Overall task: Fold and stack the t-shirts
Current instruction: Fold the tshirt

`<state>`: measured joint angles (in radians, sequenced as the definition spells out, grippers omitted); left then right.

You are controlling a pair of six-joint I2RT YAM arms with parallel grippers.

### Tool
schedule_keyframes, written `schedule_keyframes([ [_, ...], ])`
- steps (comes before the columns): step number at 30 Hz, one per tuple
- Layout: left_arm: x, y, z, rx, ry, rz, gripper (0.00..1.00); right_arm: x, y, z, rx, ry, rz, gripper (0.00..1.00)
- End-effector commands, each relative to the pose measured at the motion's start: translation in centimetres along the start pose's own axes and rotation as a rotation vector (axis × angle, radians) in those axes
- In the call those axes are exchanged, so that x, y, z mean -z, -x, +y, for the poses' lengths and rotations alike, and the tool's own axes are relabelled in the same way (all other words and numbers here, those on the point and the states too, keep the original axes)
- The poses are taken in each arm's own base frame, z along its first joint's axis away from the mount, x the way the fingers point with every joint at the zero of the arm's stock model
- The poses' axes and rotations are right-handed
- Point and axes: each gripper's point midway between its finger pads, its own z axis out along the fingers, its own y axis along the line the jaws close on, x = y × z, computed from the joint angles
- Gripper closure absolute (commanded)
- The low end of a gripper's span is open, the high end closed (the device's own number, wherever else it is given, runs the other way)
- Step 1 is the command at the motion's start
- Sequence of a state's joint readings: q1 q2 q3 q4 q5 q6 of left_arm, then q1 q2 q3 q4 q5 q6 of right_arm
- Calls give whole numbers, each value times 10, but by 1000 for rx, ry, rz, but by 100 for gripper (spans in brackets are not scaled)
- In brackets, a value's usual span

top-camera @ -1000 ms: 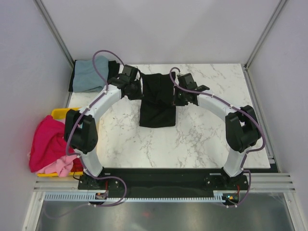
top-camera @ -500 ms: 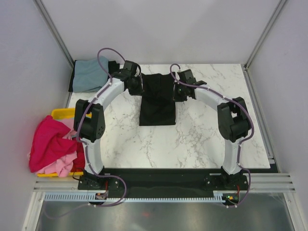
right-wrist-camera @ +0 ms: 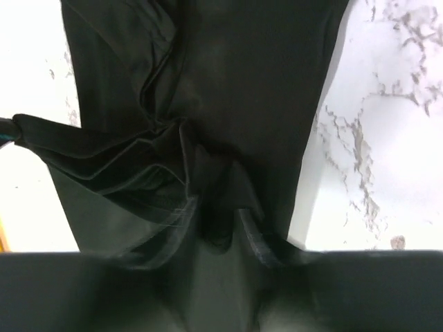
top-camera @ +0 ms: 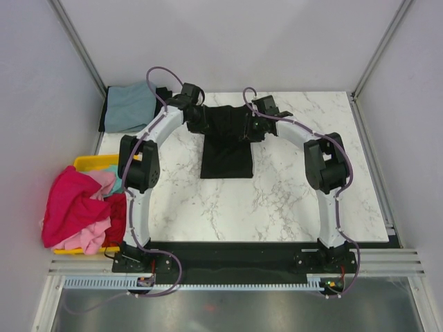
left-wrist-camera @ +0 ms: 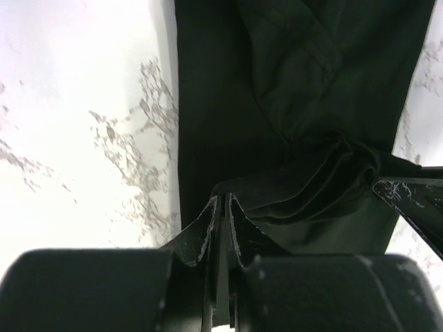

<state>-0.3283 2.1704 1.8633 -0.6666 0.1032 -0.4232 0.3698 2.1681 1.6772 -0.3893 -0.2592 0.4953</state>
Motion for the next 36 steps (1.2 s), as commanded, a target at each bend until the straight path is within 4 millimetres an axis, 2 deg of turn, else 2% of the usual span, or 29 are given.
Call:
schedule_keyframes([
  [1,-9,16,10,-15,20,6,79,-7,25,-3,-14,39,-34,58],
  [2,0,30,7,-8,22,-4,54,-3,42,1,-26,55,-66,38],
  [3,-10,28,12,5,31,23,43,-7,50,-2,-39,59,-71,32],
  [4,-7,37,12,13,16,15,38,-3,62,-10,-63,61,-82,30],
  [5,6,55,5,12,-1,-18,31,7,88,1,-63,92,-132,29],
  [6,11,64,5,16,0,-37,28,7,93,-2,-75,94,-125,28],
  [8,34,86,4,22,-2,-105,23,22,118,-3,-79,111,-168,26],
  [9,46,94,5,29,3,-136,21,35,135,4,-64,125,-207,25],
  [10,70,105,1,25,2,-186,21,50,145,4,-57,127,-233,25],
  [13,91,102,4,21,23,-206,21,81,151,7,-6,112,-280,19],
  [14,110,101,-1,17,8,-225,21,84,147,6,-1,98,-278,18],
  [15,103,81,6,21,25,-173,22,88,129,0,-10,84,-247,18],
  [16,105,75,4,23,15,-176,23,89,119,-1,-11,87,-237,18],
  [17,106,50,6,27,1,-131,24,73,78,-20,-51,69,-147,18],
  [18,106,36,5,37,-15,-113,25,89,79,-8,-29,119,-200,18],
  [19,105,33,-3,26,-57,-141,25,88,63,-10,-47,134,-185,19],
  [20,108,2,0,41,-80,-96,25,76,23,-28,-80,115,-116,20],
  [21,108,-11,-2,44,-97,-85,25,86,18,-21,-65,152,-135,20],
  [22,110,-20,-2,46,-118,-85,25,84,2,-21,-68,154,-111,21],
  [23,110,-27,-6,45,-150,-91,25,79,-26,-32,-81,138,-58,22],
  [24,110,-48,1,62,-146,-67,25,84,-33,-30,-72,148,-55,23],
  [25,111,-57,1,66,-154,-61,25,83,-44,-28,-68,152,-38,23],
  [26,104,-76,6,77,-163,-29,26,80,-65,-33,-90,145,-2,25],
  [27,109,-80,5,79,-176,-39,26,83,-67,-30,-85,161,-16,25],
  [29,104,-99,10,97,-181,-18,26,81,-87,-30,-105,167,18,29],
  [31,104,-107,11,106,-193,-18,26,79,-93,-29,-104,176,18,31],
  [32,100,-121,13,123,-203,15,27,77,-100,-33,-111,171,30,33],
  [36,91,-138,7,142,-267,35,27,61,-107,-42,-116,163,54,44],
])
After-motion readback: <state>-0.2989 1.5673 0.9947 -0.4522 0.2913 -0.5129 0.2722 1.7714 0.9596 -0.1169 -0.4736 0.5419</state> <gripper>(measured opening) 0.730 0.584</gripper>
